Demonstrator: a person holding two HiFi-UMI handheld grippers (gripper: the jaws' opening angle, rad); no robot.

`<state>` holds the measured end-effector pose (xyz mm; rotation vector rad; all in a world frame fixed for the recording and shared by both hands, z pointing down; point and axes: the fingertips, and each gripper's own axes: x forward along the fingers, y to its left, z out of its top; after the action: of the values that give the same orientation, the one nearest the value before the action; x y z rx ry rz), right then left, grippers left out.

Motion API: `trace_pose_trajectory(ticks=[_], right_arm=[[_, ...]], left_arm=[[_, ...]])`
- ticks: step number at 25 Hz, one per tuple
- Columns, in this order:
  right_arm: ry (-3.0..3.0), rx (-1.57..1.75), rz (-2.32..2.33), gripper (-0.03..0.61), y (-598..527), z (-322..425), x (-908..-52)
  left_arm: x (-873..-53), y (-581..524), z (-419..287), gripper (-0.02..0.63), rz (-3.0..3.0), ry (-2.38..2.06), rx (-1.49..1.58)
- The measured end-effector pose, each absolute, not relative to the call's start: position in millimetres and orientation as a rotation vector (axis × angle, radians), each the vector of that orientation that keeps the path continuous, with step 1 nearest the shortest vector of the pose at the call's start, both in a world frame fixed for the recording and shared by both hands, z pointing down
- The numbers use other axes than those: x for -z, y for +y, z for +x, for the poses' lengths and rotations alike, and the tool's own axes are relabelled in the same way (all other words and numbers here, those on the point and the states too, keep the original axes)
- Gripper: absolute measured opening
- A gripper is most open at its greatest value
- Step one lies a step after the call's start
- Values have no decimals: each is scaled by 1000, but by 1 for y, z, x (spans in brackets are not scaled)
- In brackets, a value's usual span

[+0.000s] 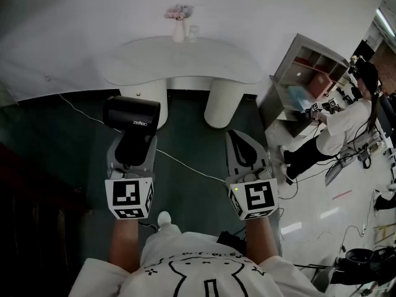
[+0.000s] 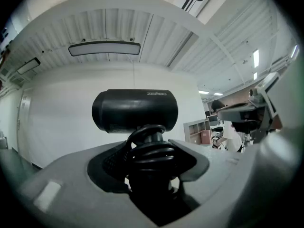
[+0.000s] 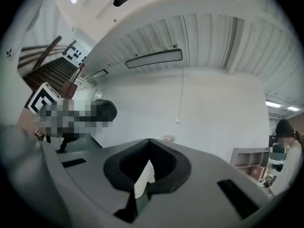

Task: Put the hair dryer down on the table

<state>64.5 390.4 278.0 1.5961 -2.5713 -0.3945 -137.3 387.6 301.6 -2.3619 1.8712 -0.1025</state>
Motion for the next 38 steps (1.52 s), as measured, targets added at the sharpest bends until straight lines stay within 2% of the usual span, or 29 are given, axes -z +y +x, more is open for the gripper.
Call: trace_pose_trajectory(ticks=[10, 17, 25, 38], right_arm=[[-2602, 425, 1560, 0, 458, 107, -280], [-2553, 493, 1618, 0, 448, 139, -270], [-2577, 438, 1721, 0, 394, 147, -256], [-2538, 406, 1719, 0, 222, 85, -261]], left_arm=[[-292, 462, -104, 255, -2264, 1877, 121], [-276, 454, -104, 255, -2204, 1865, 106], [-263, 404, -125, 255, -2187, 1839, 55], [-275, 229, -198, 255, -2225, 1883, 24]])
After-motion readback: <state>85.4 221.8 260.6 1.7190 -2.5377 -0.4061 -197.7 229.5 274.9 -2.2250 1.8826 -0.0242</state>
